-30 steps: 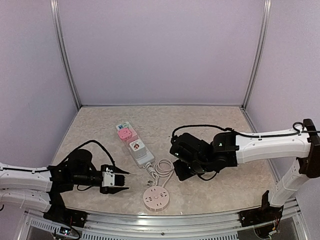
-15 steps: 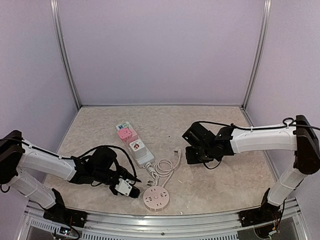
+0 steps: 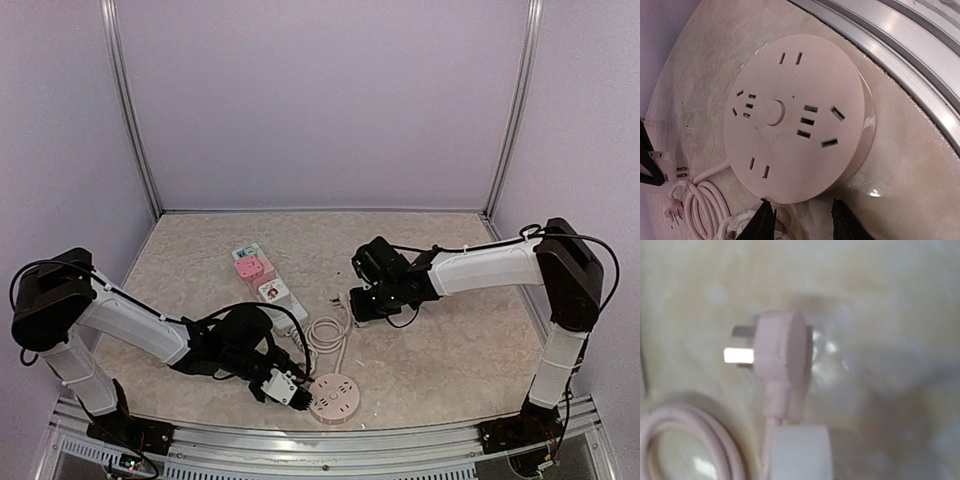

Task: Insert the plug

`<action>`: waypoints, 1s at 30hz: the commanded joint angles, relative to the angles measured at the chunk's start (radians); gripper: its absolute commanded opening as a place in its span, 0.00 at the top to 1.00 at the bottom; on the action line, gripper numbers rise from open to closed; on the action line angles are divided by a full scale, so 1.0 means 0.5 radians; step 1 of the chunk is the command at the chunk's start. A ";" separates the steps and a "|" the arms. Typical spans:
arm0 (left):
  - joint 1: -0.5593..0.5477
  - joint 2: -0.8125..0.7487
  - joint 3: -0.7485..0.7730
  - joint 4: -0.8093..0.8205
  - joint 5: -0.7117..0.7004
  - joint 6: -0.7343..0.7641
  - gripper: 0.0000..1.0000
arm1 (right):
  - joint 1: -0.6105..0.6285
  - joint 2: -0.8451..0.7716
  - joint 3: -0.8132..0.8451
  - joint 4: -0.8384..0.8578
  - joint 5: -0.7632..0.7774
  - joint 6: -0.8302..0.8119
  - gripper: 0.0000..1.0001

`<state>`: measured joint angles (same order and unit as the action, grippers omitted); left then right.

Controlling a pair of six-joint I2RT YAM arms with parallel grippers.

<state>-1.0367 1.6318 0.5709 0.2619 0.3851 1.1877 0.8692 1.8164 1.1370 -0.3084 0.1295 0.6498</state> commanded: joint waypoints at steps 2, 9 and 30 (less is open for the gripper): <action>-0.118 0.218 0.264 0.211 0.073 -0.273 0.63 | -0.045 0.107 0.198 0.080 -0.176 -0.209 1.00; -0.181 0.580 0.830 0.260 0.051 -0.762 0.57 | -0.135 -0.173 0.167 -0.141 -0.033 -0.345 1.00; 0.099 0.672 1.194 -0.795 -0.367 -1.168 0.35 | -0.218 -1.444 -0.466 -0.328 0.225 -0.378 1.00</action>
<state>-0.9722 1.9251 1.2098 -0.1314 0.1974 0.6674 0.7582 1.1255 0.9344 -0.4454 0.2077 0.4320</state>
